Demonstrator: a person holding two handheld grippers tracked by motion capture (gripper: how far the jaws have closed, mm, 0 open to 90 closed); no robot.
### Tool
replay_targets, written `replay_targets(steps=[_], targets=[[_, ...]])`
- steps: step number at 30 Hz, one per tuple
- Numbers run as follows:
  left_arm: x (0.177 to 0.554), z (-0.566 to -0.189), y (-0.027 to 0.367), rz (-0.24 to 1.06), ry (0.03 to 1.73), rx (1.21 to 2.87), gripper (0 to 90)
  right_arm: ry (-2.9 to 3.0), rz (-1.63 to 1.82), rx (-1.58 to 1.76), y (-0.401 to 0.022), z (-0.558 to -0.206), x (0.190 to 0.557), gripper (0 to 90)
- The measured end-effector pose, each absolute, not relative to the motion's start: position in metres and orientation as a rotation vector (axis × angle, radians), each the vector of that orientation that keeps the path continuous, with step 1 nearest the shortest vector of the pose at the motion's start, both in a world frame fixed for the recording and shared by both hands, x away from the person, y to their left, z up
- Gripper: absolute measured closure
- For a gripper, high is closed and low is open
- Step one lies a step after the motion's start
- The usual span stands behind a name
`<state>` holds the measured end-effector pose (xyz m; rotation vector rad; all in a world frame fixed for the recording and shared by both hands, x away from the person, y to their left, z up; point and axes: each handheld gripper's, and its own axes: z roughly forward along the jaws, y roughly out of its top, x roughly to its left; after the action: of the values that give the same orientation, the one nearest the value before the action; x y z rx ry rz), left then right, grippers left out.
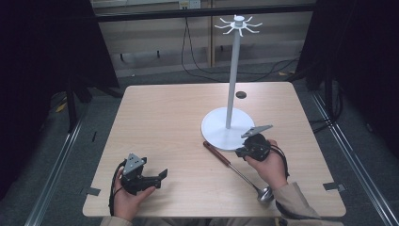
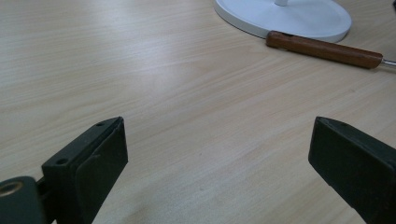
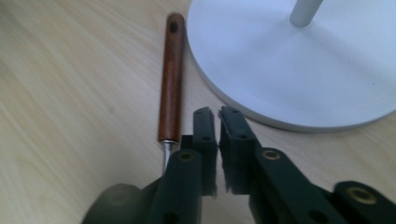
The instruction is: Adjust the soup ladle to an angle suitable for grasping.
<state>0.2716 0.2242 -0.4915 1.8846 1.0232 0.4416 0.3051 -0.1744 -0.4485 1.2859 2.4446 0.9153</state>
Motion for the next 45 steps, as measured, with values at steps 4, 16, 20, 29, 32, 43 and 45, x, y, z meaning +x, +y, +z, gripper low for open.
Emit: replay_targets(steps=[4,16,20,29,32,43,45], targets=[[0.272,-0.490,0.227,0.454,1.011,1.904,4.8,2.530,0.801,1.267,-0.169,-0.456,0.326,90.0],[0.272,-0.489,0.225,0.449,1.011,1.891,4.9,2.628,0.755,1.223,-0.139,-0.471,0.335,90.0],[0.273,-0.489,0.224,0.450,1.009,1.893,4.9,2.644,0.760,1.192,-0.130,-0.474,0.335,90.0],[0.273,-0.488,0.224,0.457,1.003,1.890,5.0,2.686,0.801,1.161,-0.117,-0.477,0.331,89.9],[0.273,-0.488,0.223,0.457,1.011,1.881,5.0,2.701,0.790,1.142,-0.112,-0.476,0.329,88.6],[0.272,-0.487,0.225,0.460,1.010,1.876,5.0,2.716,0.769,1.126,-0.122,-0.457,0.323,55.1],[0.272,-0.487,0.224,0.457,1.011,1.875,5.0,2.724,0.757,1.139,-0.127,-0.455,0.320,51.6]])
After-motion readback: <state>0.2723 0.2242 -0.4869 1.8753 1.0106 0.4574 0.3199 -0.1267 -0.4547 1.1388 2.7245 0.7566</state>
